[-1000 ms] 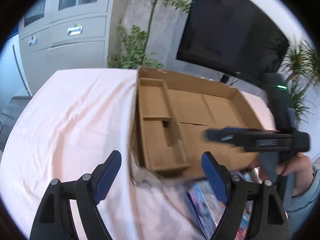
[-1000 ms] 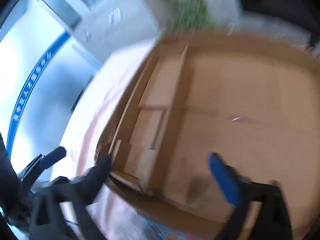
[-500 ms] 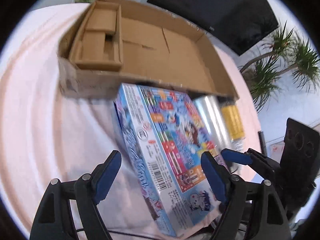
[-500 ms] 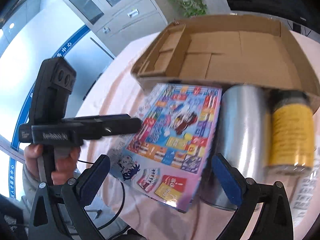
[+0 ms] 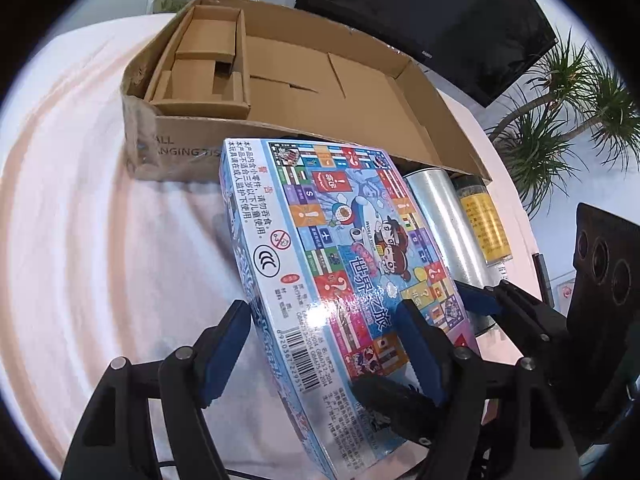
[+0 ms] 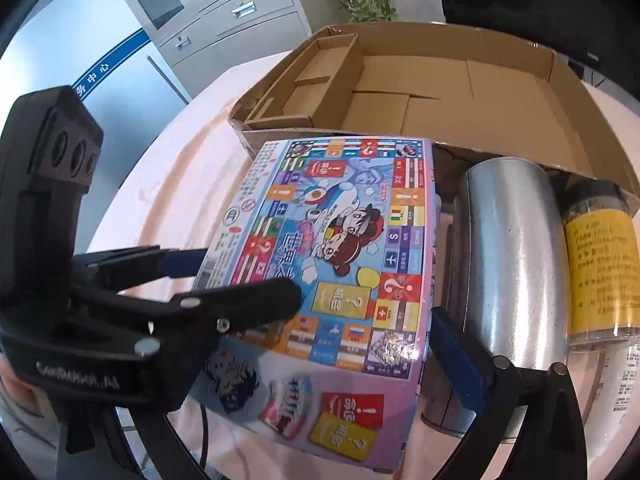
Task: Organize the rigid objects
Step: 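Lift the game box and lay it flat inside the box, release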
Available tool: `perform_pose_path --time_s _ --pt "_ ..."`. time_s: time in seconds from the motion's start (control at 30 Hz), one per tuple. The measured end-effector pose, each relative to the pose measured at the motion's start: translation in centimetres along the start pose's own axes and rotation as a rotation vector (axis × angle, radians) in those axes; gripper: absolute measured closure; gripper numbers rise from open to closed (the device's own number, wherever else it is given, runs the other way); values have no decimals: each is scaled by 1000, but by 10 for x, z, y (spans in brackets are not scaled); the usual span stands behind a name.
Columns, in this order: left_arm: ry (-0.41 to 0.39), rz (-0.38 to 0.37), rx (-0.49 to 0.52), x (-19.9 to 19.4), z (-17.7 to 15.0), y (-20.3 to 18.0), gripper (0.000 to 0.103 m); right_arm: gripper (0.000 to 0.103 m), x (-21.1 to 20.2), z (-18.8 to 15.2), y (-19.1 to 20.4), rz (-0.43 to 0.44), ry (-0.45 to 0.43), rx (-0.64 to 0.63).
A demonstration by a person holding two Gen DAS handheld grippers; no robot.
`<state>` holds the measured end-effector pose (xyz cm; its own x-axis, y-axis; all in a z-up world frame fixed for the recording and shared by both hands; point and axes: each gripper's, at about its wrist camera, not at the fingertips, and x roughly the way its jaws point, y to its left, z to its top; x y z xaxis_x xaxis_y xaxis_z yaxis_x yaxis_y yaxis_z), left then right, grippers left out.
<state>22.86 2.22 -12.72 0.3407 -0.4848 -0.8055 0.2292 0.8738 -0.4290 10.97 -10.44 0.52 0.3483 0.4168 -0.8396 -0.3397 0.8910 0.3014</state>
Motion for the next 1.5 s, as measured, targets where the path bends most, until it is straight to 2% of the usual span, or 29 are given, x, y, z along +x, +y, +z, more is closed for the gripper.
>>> perform_pose_path --time_s 0.1,0.17,0.23,0.33,0.53,0.73,0.87,1.0,1.17,1.37,1.5 --pt "-44 18 11 -7 -6 -4 33 0 2 -2 5 -11 -34 -7" --pt "-91 60 49 -16 -10 -16 34 1 2 -5 8 -19 -73 7" --pt "-139 94 79 -27 -11 -29 34 3 -10 -9 10 -27 -125 3" --pt "-226 108 121 -46 -4 -50 35 4 -37 -7 13 -52 -227 -12" --pt "-371 93 203 -76 41 -80 35 4 -90 27 12 -123 -424 -49" --pt "-416 85 253 -75 91 -88 36 4 -108 69 -2 -164 -483 -48" --pt "-411 84 245 -62 120 -82 35 4 -100 98 -13 -177 -475 -42" --pt "-383 84 234 -41 142 -74 36 4 -74 122 -33 -174 -446 -18" --pt "-329 98 215 -11 155 -59 36 4 -28 151 -63 -156 -362 15" --pt "-255 120 173 21 159 -39 36 4 32 171 -81 -149 -251 45" --pt "-218 133 157 34 163 -29 36 4 66 185 -93 -112 -170 80"
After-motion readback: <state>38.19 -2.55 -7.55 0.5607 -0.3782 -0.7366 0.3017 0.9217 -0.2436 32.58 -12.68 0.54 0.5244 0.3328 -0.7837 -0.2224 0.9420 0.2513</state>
